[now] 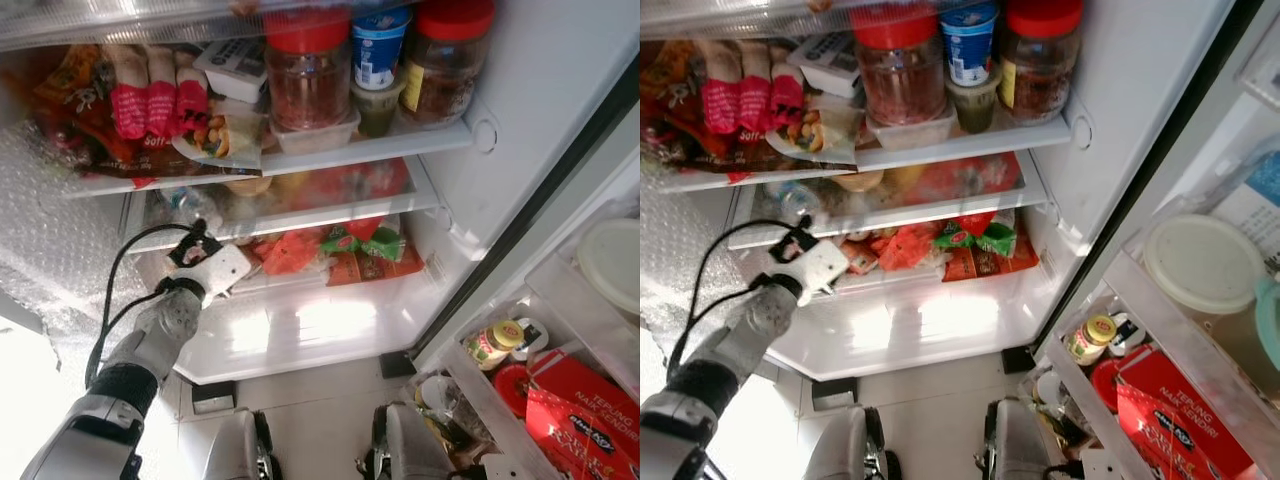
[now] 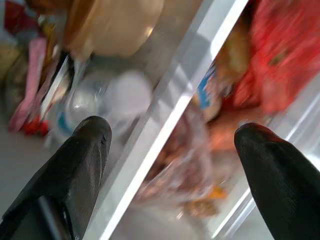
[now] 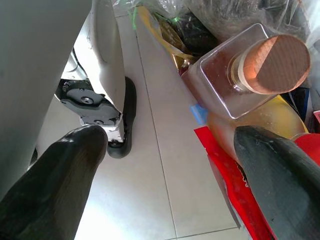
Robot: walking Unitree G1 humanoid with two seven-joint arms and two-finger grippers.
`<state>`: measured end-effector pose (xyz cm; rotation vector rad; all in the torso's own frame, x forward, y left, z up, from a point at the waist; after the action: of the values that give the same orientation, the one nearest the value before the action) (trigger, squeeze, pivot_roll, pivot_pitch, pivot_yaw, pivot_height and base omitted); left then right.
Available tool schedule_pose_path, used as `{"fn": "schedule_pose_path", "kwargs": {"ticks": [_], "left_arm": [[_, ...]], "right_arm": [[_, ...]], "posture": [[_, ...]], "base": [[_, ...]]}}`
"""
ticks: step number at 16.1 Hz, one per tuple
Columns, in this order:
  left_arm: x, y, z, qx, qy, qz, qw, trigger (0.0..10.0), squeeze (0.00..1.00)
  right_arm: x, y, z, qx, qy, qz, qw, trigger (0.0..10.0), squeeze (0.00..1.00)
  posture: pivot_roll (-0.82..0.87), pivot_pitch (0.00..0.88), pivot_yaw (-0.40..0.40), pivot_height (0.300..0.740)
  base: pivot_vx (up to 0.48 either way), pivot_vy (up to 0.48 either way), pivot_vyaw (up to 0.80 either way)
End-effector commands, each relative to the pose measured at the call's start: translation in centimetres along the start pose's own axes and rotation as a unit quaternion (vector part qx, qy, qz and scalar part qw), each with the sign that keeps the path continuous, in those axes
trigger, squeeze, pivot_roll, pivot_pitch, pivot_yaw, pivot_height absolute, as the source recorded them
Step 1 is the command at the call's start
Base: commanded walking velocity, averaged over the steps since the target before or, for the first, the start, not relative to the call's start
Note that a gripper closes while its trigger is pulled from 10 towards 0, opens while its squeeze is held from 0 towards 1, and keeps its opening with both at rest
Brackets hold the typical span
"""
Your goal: Restocking fridge
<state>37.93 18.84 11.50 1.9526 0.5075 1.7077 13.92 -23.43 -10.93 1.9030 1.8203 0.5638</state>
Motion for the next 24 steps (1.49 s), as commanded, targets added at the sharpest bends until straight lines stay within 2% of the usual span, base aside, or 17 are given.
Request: {"fn": "schedule_pose_path", "kwargs": {"ticks": [1,2,3,4,6,8,9,10,11,12,14,15,17,18,19,21,24], "left_arm": [[1.3,-2.0,-0.3,0.039,0.026,0.012,0.999,10.0,0.00],[1.5,-2.2,-0.4,0.042,0.030,0.011,0.999,10.0,0.00],[1.1,-1.7,-0.4,0.019,0.019,-0.016,1.000,10.0,0.00],[0.8,-1.2,-0.4,0.006,0.012,-0.024,1.000,10.0,0.00],[-2.5,1.2,-1.4,-0.078,-0.058,-0.074,0.992,10.0,0.00],[-4.8,1.4,-2.7,-0.091,-0.079,-0.138,0.983,10.0,0.00],[-5.1,1.2,-3.0,-0.086,-0.074,-0.160,0.981,10.0,0.00],[-5.6,0.5,-3.6,-0.061,-0.060,-0.215,0.973,10.0,0.00],[-7.4,-1.6,-4.9,0.000,-0.075,-0.320,0.944,10.0,0.00],[-8.8,-3.7,-6.0,0.057,-0.083,-0.388,0.916,10.0,0.00],[-11.7,-7.9,-8.2,0.179,-0.101,-0.404,0.891,10.0,0.00],[-12.5,-8.7,-9.0,0.210,-0.111,-0.412,0.879,10.0,0.00],[-13.6,-10.5,-10.5,0.265,-0.110,-0.412,0.865,10.0,0.00],[-14.3,-12.6,-12.4,0.331,-0.093,-0.424,0.838,10.0,0.00],[-14.4,-13.1,-12.9,0.347,-0.086,-0.423,0.833,10.0,0.00],[-14.8,-15.0,-15.1,0.397,-0.072,-0.407,0.819,10.0,0.00],[-15.8,-15.3,-16.4,0.416,-0.074,-0.405,0.811,10.0,0.00]], "right_arm": [[-0.1,-1.0,-0.3,0.014,-0.005,0.011,1.000,10.0,0.00],[-0.1,-1.0,-0.3,0.014,-0.005,0.011,1.000,10.0,0.00],[-0.1,-1.0,-0.3,0.015,-0.005,0.010,1.000,10.0,0.00],[-0.1,-1.0,-0.3,0.015,-0.005,0.009,1.000,10.0,0.00],[-0.1,-1.0,-0.3,0.014,-0.005,0.010,1.000,10.0,0.00],[-0.1,-1.0,-0.3,0.014,-0.003,0.009,1.000,10.0,0.00],[-0.1,-1.0,-0.3,0.014,-0.003,0.009,1.000,10.0,0.00],[-0.1,-1.0,-0.3,0.014,-0.003,0.009,1.000,10.0,0.00],[-0.1,-0.9,-0.3,0.014,-0.003,0.009,1.000,10.0,0.00],[-0.1,-0.9,-0.2,0.014,-0.002,0.007,1.000,10.0,0.00],[0.0,-0.9,-0.2,0.014,-0.001,0.007,1.000,10.0,0.00],[0.1,-0.9,-0.2,0.014,0.000,0.007,1.000,10.0,0.00],[0.1,-0.8,-0.2,0.013,0.001,0.007,1.000,10.0,0.00],[0.1,-0.8,-0.2,0.013,0.001,0.006,1.000,10.0,0.00],[0.1,-0.9,-0.2,0.013,0.001,0.005,1.000,10.0,0.00],[0.1,-0.9,-0.2,0.015,0.001,0.003,1.000,10.0,0.00],[0.1,-1.1,-0.3,0.017,0.004,0.000,1.000,10.0,0.00]], "posture": [[-0.06,0.204,0.034,0.630],[-0.06,0.205,0.034,0.630],[-0.06,0.204,0.034,0.630],[-0.06,0.205,0.034,0.630],[-0.06,0.203,0.036,0.630],[-0.06,0.202,0.037,0.630],[-0.06,0.200,0.039,0.630],[-0.06,0.200,0.040,0.630],[-0.06,0.196,0.041,0.630],[-0.05,0.193,0.042,0.630],[-0.06,0.186,0.046,0.630],[-0.05,0.181,0.047,0.630],[-0.06,0.179,0.048,0.630],[-0.06,0.170,0.047,0.630],[-0.06,0.166,0.046,0.630],[-0.06,0.159,0.044,0.630],[-0.06,0.152,0.040,0.630]], "base": [[0.000,0.000,0.00],[0.000,0.000,0.00],[0.000,0.000,0.00],[0.000,0.000,0.00],[0.000,0.000,0.00],[0.000,0.000,0.00],[0.000,0.000,0.00],[0.000,0.000,0.00],[0.000,0.000,0.00],[0.000,0.000,0.00],[0.000,0.000,0.00],[0.000,0.000,0.00],[0.000,0.000,0.00],[0.000,0.000,0.00],[0.000,0.000,0.00],[0.000,0.309,0.00],[0.000,0.363,0.00]]}}
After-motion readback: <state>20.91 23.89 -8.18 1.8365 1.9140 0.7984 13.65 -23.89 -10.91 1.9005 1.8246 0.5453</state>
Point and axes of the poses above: a point about 5 cm out from each wrist's last joint towards the gripper, its own z axis pointing out of the wrist towards the gripper, its own y axis along the axis of the wrist's last joint, x = y × z, the point moved 2 cm from there along z, pointing out of the wrist towards the gripper, and after that the axes turned 1 degree about -z, right-handed, at the moved point
